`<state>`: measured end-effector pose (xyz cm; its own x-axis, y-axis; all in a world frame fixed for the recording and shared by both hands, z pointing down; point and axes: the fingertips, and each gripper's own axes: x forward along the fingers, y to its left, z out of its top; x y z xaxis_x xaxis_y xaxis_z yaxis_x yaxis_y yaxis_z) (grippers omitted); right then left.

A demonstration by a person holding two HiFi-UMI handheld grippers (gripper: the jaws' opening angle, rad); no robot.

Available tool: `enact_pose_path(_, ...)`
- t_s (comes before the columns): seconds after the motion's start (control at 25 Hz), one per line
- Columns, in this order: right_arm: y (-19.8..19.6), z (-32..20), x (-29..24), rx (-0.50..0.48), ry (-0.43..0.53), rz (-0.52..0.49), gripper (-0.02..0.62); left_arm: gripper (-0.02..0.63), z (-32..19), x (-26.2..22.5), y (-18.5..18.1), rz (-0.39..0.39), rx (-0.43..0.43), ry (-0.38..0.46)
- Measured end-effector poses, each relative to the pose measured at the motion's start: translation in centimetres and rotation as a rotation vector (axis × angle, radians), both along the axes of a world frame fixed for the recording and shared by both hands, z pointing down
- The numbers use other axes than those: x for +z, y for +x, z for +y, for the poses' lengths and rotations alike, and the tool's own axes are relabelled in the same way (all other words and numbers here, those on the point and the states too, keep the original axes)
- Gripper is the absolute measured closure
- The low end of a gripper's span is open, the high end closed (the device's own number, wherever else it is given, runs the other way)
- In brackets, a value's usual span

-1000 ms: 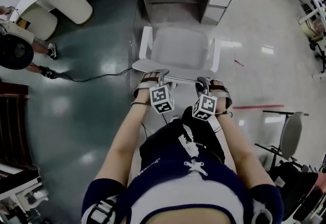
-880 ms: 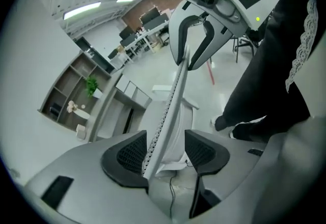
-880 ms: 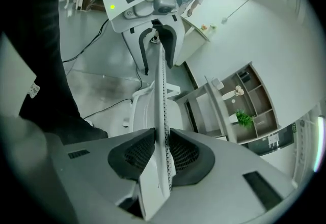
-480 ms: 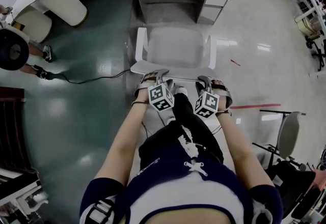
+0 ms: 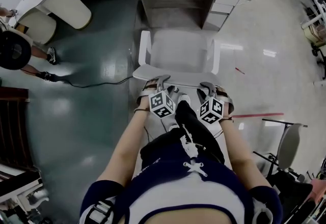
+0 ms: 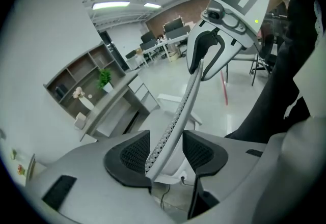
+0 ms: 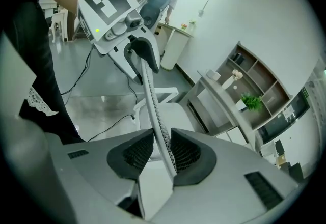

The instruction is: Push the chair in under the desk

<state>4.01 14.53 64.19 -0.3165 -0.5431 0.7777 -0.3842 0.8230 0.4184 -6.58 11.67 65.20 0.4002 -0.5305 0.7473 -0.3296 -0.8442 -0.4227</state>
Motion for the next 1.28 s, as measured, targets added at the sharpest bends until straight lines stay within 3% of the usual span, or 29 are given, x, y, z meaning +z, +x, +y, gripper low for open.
enact_pose_path(0.68,2.3,-5.4,0.2,-0.031,0.031,0.021,0.497,0.414,-4.3,-0.3,2.2,0.022,-0.010,-0.002)
enact_pose_path(1.28,2.6,-10.2,0.0,-0.026,0.046,-0.046,0.494,0.416,-9.0,-0.3,2.2,0.031,-0.019,-0.008)
